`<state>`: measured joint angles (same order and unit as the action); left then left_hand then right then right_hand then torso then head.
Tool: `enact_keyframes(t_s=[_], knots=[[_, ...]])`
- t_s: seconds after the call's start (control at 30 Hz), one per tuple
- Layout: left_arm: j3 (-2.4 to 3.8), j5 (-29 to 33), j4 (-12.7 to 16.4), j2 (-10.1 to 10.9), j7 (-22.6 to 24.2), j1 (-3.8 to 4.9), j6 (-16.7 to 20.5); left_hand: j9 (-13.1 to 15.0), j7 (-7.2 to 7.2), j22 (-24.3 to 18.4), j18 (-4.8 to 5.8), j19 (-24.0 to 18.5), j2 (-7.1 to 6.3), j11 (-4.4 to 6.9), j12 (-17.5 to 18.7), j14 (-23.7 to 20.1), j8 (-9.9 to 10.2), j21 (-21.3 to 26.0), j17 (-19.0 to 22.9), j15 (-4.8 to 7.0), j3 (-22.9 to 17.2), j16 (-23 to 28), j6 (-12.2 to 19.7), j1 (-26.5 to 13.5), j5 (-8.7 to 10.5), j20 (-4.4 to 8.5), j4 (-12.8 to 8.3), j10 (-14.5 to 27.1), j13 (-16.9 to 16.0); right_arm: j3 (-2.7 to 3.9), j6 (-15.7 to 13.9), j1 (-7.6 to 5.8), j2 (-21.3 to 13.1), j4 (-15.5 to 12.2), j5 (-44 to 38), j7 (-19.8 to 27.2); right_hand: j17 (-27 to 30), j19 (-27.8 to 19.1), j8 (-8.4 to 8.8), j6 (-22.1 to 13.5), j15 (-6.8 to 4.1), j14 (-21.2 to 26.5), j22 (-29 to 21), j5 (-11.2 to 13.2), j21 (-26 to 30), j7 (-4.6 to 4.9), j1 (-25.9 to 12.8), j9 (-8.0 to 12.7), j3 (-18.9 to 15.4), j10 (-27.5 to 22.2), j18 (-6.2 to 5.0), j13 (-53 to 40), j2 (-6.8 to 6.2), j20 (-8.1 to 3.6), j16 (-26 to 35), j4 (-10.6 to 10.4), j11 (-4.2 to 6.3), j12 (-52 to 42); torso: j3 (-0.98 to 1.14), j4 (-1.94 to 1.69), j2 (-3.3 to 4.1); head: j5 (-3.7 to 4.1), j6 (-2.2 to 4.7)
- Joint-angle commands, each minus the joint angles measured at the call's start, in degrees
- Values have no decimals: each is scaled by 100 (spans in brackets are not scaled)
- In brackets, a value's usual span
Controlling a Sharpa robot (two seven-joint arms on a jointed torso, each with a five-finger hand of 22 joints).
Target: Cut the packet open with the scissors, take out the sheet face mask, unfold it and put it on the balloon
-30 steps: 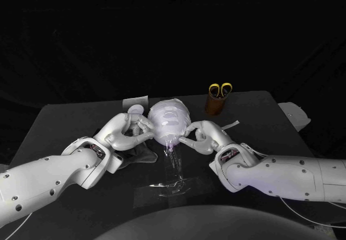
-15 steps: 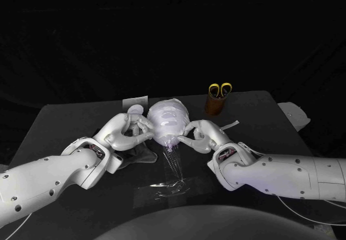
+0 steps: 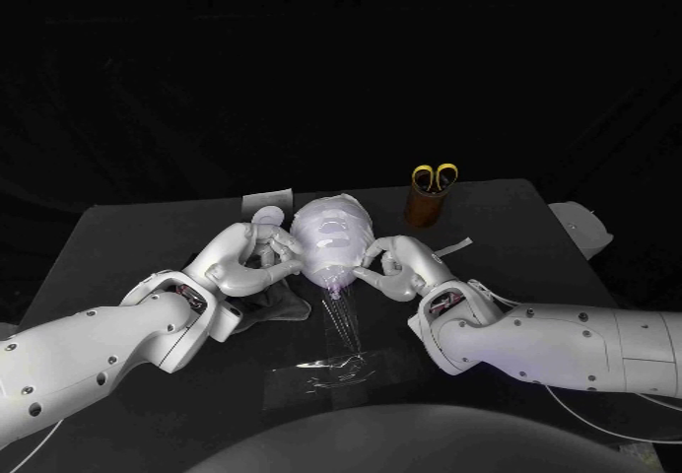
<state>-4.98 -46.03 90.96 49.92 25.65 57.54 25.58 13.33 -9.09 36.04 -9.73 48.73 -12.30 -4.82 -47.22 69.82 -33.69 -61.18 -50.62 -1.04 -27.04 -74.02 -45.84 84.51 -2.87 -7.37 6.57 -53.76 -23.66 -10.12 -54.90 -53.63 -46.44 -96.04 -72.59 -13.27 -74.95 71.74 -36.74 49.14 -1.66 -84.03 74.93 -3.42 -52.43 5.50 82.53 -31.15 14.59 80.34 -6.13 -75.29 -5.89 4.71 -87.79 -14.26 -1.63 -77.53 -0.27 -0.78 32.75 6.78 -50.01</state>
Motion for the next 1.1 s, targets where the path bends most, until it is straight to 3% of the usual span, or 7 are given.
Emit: enact_keyframes(t_s=[0.03, 0.2, 0.4, 0.63, 0.67, 1.1], knots=[[5, 82, 22, -1, 16, 4, -64, -2, -1, 10, -72, 14, 16, 0, -23, -6, -7, -26, -6, -29, -13, -32, 1, 35, 9, -11, -28, 36, -8, 5, -358, 2, 4, 6, -68, -42, -1043, 50, -41, -18, -44, -375, 348, 33, -46, -49, 162, 40, 167, -3, -104, -479, 102, -32, -23, 40, 66, -16, 4, 3, -3, 3, 1], [4, 102, 24, 4, 15, 4, -66, -2, -1, 12, -72, 13, 27, 0, -28, -10, -10, -28, -2, -29, -18, -32, -2, 35, 9, -11, -26, 40, -11, 7, -361, 2, -15, -12, -68, -21, -1044, 63, -79, -70, -59, -378, 371, 43, -55, -64, 203, 123, 470, -8, -98, -461, 174, -52, -26, 62, 79, -17, 3, 5, 2, 4, 1], [4, 121, 26, 9, 14, 4, -70, -2, -2, 13, -72, 12, 33, 0, -32, -9, -11, -29, -7, -29, -21, -35, -4, 36, 9, -11, -24, 42, -12, 10, -366, 2, -13, -26, -68, 11, -1064, 95, -131, -102, -63, -390, 402, 47, -98, -68, 140, 185, 704, 7, -88, -456, 162, -58, -37, 56, 81, -35, 4, 4, 3, 30, 1], [4, 168, 24, 11, 10, 4, -74, -2, -4, 15, -72, 10, 43, 0, -38, -13, -14, -32, -4, -29, -25, -36, -7, 36, 9, -11, -22, 44, -15, 12, -373, 2, -13, -49, -68, 88, -1089, 147, -286, -176, -76, -407, 457, 57, -161, -76, 57, 263, 1247, 47, -76, -452, 98, -74, -51, 180, 88, -73, 3, 3, 1, 36, 1], [4, 171, 23, 12, 9, 4, -74, -2, -4, 15, -72, 10, 43, 0, -38, -13, -14, -32, -4, -29, -25, -36, -7, 36, 9, -11, -22, 44, -15, 13, -375, 2, -14, -52, -68, 102, -1129, 197, -357, -191, -86, -429, 495, 61, -245, -76, 43, 269, 1446, 112, -61, -498, 77, -83, -70, 261, 93, -141, 4, 3, -1, 36, 1], [4, 185, 19, 23, -14, 4, -81, -3, -5, 17, -72, 9, 48, -1, -42, -18, -16, -33, 3, -29, -27, -35, -9, 34, 9, -12, -19, 45, -17, 18, -396, 2, -57, -120, -72, 313, -1415, 450, -644, 9, -140, -561, 668, 61, -677, -139, -336, 314, 2103, 451, 15, -797, 24, -132, -186, 420, 159, -512, 4, 6, 3, 62, 1]])
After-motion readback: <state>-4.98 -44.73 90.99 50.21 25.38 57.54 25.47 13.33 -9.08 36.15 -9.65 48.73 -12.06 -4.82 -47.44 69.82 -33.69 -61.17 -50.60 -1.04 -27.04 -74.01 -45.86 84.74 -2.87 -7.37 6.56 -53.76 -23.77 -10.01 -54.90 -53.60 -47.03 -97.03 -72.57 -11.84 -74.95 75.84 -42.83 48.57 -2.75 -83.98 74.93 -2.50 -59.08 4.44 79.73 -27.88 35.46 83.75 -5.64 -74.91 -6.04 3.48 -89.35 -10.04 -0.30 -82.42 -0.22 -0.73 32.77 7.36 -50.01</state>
